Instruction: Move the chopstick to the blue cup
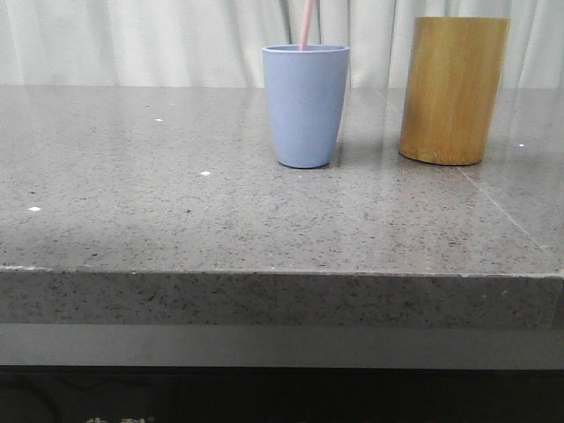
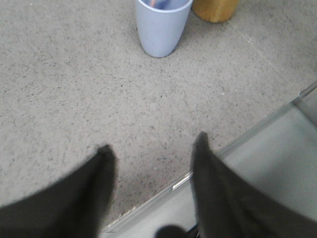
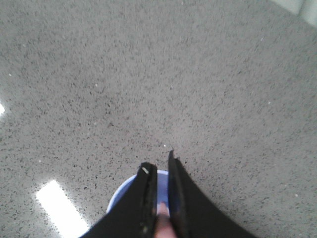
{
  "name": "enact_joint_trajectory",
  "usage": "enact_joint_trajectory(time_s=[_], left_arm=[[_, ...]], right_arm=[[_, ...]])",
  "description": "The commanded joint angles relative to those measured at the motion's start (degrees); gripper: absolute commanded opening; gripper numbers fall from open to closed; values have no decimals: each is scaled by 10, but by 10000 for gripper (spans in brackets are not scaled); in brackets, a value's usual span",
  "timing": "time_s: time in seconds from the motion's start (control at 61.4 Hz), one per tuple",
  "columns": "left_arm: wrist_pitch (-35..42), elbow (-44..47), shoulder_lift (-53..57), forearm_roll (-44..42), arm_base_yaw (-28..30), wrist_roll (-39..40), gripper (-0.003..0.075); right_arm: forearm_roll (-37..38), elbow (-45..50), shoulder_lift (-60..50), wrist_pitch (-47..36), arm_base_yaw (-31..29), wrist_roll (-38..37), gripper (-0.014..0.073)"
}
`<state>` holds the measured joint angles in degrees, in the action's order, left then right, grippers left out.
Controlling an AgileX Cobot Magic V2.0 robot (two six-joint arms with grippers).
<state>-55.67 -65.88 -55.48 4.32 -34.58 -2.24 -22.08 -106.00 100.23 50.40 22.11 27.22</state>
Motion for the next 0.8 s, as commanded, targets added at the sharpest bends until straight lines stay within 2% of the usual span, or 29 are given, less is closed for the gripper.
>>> enact_joint_trajectory(time_s=[0.0,0.049,0.147,0.261,0.521,0.782], left_arm=[[39,-16,9,8,-4,3,316],[39,-16,9,8,-4,3,316],[39,-16,9,8,-4,3,316],[39,-16,9,8,-4,3,316],[39,-16,9,8,-4,3,316],[39,-16,9,8,-4,3,316]], right_arm=[[-12,-15,-19,-34,-1,5,-5],[-15,-15,-18,-31,-1,5,52],[-19,-16,-18,-22,-1,5,248],[-19,-18,-30,-7,-2,5,372],[38,-18,-126,30,-4,-24,384],[156,-1,-249,119,-4,-198,383]])
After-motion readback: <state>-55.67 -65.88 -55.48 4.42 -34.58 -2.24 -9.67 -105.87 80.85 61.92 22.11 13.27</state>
